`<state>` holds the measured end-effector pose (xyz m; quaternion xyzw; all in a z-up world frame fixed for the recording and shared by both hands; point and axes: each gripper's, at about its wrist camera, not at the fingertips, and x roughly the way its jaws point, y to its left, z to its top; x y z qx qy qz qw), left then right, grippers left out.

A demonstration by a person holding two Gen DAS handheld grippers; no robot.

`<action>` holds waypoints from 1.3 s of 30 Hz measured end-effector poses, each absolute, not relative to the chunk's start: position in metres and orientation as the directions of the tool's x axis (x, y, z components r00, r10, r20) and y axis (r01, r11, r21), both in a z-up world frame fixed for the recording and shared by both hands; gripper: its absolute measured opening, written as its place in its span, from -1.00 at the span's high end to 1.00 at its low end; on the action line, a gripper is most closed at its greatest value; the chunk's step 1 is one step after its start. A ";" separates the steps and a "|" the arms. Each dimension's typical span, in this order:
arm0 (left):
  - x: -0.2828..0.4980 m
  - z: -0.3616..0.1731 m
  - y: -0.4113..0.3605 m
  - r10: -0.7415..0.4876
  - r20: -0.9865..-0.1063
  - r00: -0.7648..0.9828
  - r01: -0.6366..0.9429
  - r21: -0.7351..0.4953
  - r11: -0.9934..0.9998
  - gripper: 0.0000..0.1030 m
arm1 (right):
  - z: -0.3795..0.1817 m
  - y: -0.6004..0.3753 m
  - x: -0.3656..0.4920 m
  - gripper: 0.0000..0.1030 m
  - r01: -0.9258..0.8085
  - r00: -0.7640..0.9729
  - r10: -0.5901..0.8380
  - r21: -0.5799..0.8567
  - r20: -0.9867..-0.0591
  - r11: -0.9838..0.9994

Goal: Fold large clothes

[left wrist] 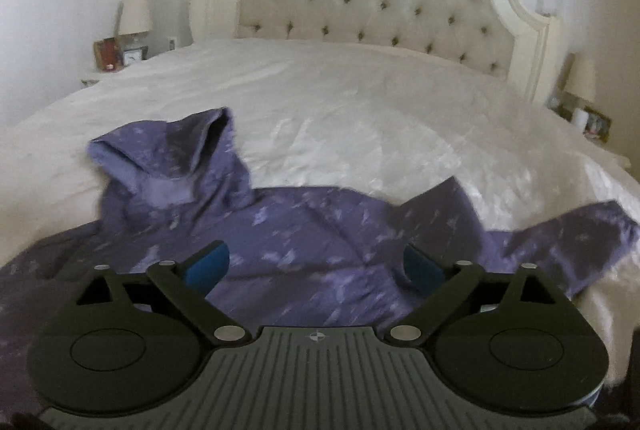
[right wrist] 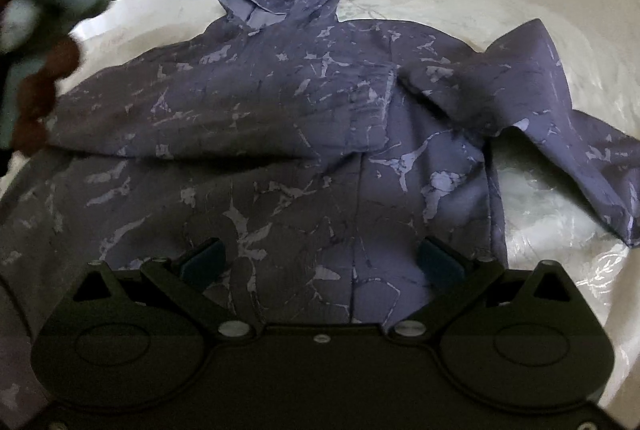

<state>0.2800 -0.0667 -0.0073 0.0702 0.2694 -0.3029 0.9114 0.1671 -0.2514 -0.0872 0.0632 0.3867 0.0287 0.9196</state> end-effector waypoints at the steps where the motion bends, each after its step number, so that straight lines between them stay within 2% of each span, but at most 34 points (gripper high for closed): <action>1: 0.277 -0.009 -0.061 -0.502 -0.539 0.677 0.584 -0.022 0.812 -0.84 | -0.088 -0.251 0.167 -1.00 -0.006 0.702 0.102 0.138 -0.705 0.990; 6: 0.267 -0.021 -0.017 -0.385 -0.570 0.726 0.501 0.056 0.863 -0.84 | -0.092 -0.255 0.164 -1.00 -0.024 0.719 0.128 0.160 -0.683 0.987; 10: 0.273 -0.033 0.027 -0.288 -0.591 0.753 0.391 0.050 0.919 -0.84 | -0.093 -0.255 0.161 -1.00 -0.031 0.734 0.133 0.162 -0.666 0.986; 16: 0.305 -0.058 0.087 -0.186 -0.640 0.746 0.201 -0.050 0.978 -0.84 | -0.095 -0.254 0.159 -1.00 -0.033 0.748 0.130 0.159 -0.650 0.987; 19: 0.320 -0.078 0.111 -0.197 -0.667 0.719 0.129 -0.151 0.980 -0.84 | -0.096 -0.255 0.158 -1.00 -0.032 0.753 0.131 0.163 -0.645 0.986; 21: 0.320 -0.083 0.113 -0.201 -0.660 0.724 0.125 -0.161 0.979 -0.84 | -0.096 -0.255 0.157 -1.00 -0.031 0.754 0.131 0.164 -0.643 0.986; 25: 0.318 -0.081 0.100 -0.153 -0.659 0.736 0.132 -0.083 0.988 -0.85 | -0.095 -0.255 0.157 -1.00 -0.032 0.752 0.134 0.167 -0.646 0.985; 32: 0.286 -0.058 0.095 -0.174 -0.614 0.770 0.161 -0.078 0.984 -0.85 | -0.076 -0.270 0.153 -0.99 -0.035 0.711 0.183 0.225 -0.679 0.974; 39: 0.263 -0.064 0.079 -0.245 -0.633 0.735 0.238 -0.099 0.966 -0.85 | -0.044 -0.332 0.128 -0.99 0.130 0.700 0.126 0.298 -0.703 0.946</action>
